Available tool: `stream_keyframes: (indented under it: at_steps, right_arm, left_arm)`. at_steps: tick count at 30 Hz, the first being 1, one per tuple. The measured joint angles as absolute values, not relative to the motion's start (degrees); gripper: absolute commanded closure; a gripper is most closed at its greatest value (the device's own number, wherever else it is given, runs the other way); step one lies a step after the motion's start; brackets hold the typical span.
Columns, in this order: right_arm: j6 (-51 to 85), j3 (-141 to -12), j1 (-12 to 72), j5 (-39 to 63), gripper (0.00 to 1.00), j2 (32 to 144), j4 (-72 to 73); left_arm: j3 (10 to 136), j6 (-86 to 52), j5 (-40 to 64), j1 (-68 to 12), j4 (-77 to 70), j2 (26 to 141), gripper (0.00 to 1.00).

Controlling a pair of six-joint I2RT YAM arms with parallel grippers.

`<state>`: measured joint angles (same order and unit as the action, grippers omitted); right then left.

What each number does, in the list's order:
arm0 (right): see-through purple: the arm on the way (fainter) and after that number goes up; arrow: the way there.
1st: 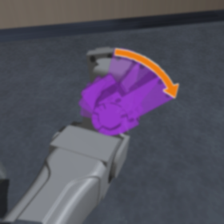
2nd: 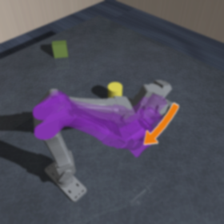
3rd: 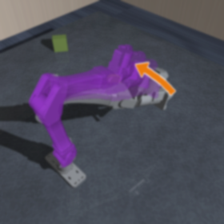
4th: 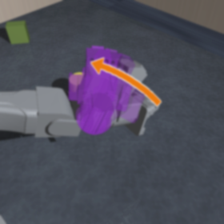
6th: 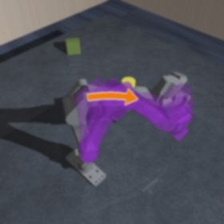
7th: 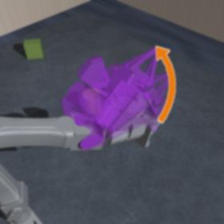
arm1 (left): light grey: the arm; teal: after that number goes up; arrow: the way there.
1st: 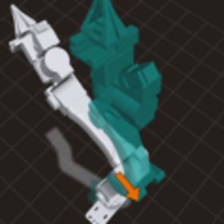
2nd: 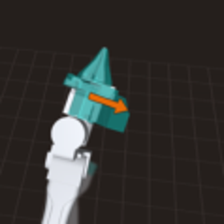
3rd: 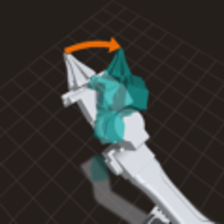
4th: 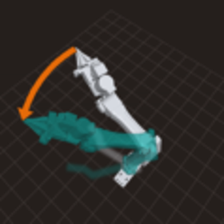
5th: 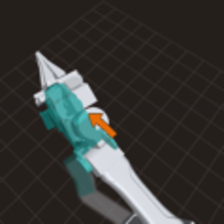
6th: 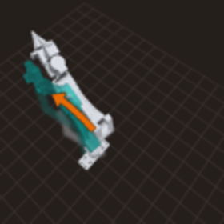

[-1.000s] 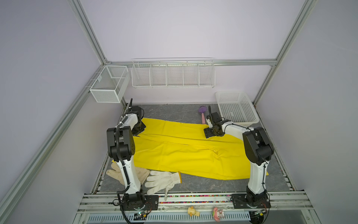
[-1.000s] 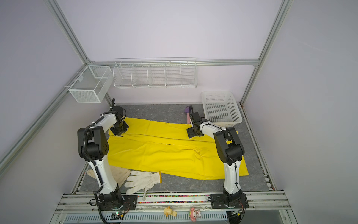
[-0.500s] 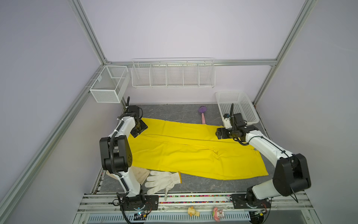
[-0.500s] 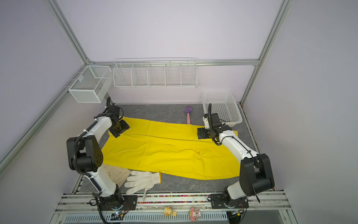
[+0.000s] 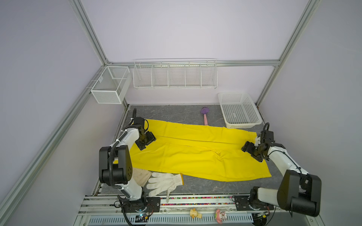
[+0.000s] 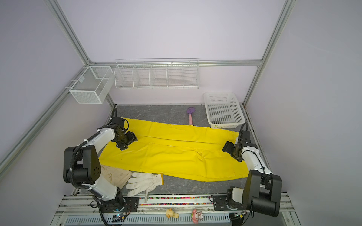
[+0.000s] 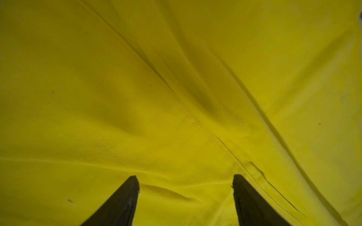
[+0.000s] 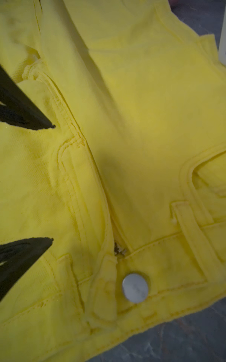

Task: Fold and stack the trousers
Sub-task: Move the trousers to the center of the table.

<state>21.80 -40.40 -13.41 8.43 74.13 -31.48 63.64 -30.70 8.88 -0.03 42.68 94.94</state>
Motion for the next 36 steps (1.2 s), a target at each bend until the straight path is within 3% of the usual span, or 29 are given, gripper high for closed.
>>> stream_keyframes:
  at_steps: [19, 31, 36]
  right_arm:
    - [27.2, -33.9, -27.3, 4.3, 0.11, 70.4, -35.1]
    - [28.1, -48.4, -23.0, 4.4, 0.07, 69.8, -41.2]
    - [31.9, -58.7, -21.4, 4.3, 0.06, 79.5, -43.5]
  left_arm:
    - [69.5, -29.4, 12.1, 1.4, 41.7, 95.8, 0.22]
    - [81.2, -41.2, 9.6, 1.4, 41.4, 104.9, 0.21]
    - [95.5, -47.6, 5.1, 0.6, 44.2, 114.6, 0.21]
